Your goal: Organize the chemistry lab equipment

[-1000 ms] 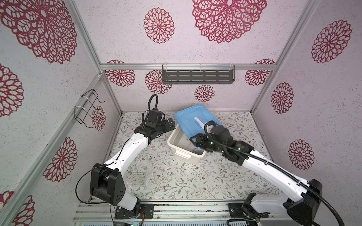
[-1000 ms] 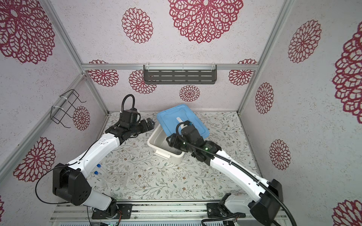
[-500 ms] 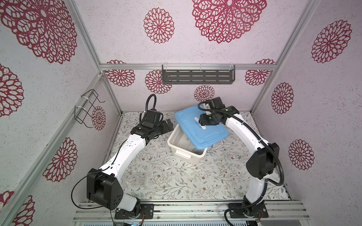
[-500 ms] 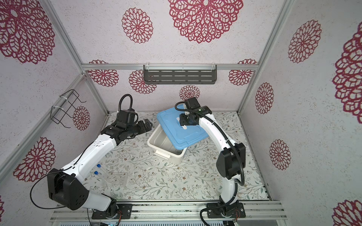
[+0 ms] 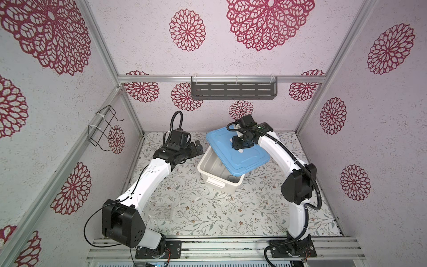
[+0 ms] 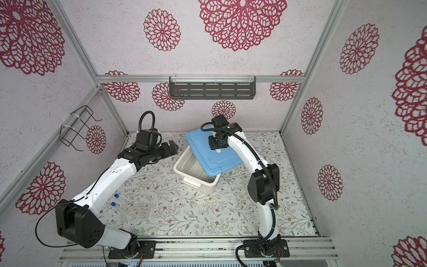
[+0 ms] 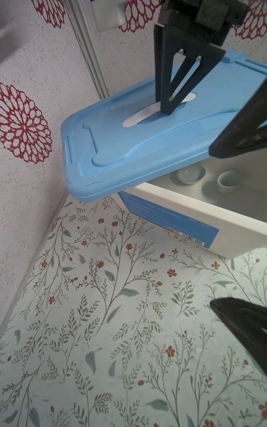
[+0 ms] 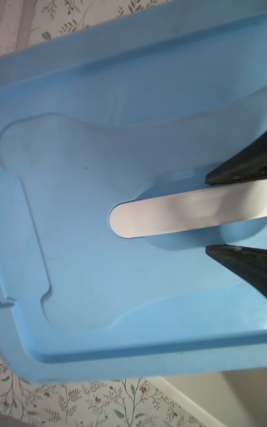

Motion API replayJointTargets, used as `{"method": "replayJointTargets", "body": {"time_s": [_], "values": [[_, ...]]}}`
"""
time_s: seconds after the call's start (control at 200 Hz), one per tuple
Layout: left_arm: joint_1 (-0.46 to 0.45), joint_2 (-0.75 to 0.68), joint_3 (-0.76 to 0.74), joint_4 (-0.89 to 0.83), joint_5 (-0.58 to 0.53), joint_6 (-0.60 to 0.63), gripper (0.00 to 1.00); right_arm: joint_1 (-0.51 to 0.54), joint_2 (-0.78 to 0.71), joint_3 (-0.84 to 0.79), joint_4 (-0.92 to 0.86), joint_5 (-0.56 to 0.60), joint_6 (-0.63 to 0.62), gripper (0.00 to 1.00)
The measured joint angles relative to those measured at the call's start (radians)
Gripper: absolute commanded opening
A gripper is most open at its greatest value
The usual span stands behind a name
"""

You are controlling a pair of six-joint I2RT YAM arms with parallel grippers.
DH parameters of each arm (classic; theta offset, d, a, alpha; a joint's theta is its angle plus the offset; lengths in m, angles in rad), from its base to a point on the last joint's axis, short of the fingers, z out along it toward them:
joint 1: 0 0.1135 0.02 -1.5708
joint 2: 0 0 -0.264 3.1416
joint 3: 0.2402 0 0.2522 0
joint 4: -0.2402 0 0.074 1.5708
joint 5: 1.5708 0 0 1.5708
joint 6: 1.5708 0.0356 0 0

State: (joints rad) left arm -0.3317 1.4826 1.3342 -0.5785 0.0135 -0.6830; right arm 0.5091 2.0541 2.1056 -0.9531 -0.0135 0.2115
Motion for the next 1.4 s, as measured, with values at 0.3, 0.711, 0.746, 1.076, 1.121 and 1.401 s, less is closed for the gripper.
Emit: {"method": "replayJointTargets", "body": {"time_s": [0.3,0.711,0.746,1.076,1.121,1.401], "values": [[0.040,0.004,0.000,-0.001,0.024,0.013,0.97,0.028,0.041,0.067,-0.047,0.101,0.050,0.33],[0.041,0.045,-0.009,0.059,0.166,-0.010,0.99,0.153,0.053,0.125,-0.132,0.182,0.277,0.22],[0.041,0.048,-0.010,0.062,0.179,-0.011,0.99,0.160,0.053,0.125,-0.134,0.187,0.291,0.22],[0.042,0.048,-0.049,0.052,0.233,0.000,0.98,0.182,0.053,0.125,-0.140,0.223,0.422,0.20],[0.042,0.042,-0.049,0.042,0.231,0.004,0.98,0.185,0.053,0.125,-0.140,0.227,0.440,0.20],[0.044,-0.084,-0.083,0.017,0.196,0.023,0.98,0.212,0.048,0.125,-0.145,0.264,0.570,0.21]]}}
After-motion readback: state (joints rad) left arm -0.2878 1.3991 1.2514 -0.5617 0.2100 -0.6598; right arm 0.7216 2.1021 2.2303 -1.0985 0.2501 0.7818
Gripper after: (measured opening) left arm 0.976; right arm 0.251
